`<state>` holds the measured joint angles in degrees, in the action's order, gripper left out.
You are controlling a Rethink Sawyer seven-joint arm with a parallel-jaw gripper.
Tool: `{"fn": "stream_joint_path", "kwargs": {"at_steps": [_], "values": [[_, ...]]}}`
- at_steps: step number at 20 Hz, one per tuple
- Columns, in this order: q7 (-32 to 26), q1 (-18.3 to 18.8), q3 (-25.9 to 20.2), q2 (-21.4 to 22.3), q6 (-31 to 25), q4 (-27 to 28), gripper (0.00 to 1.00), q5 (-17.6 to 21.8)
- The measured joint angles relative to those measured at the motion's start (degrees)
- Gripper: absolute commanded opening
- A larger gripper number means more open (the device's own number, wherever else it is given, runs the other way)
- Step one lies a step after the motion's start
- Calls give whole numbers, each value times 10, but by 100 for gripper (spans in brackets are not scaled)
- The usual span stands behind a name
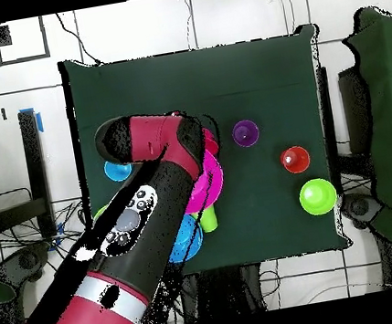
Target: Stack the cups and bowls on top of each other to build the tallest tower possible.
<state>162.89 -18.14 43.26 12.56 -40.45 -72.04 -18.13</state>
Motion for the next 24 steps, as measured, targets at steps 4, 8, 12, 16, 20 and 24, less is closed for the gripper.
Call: {"fn": "stream_joint_path", "kwargs": {"at_steps": [4,8,12,16,20,24], "values": [[0,13,-15,10,49,-10,100,0],[0,47,-52,25,154,-29,100,9],[0,106,-101,40,296,-55,100,47],[0,161,-130,33,421,-72,100,100],[0,173,-134,28,443,-83,100,118],[0,156,-120,16,443,-86,100,121]]}}
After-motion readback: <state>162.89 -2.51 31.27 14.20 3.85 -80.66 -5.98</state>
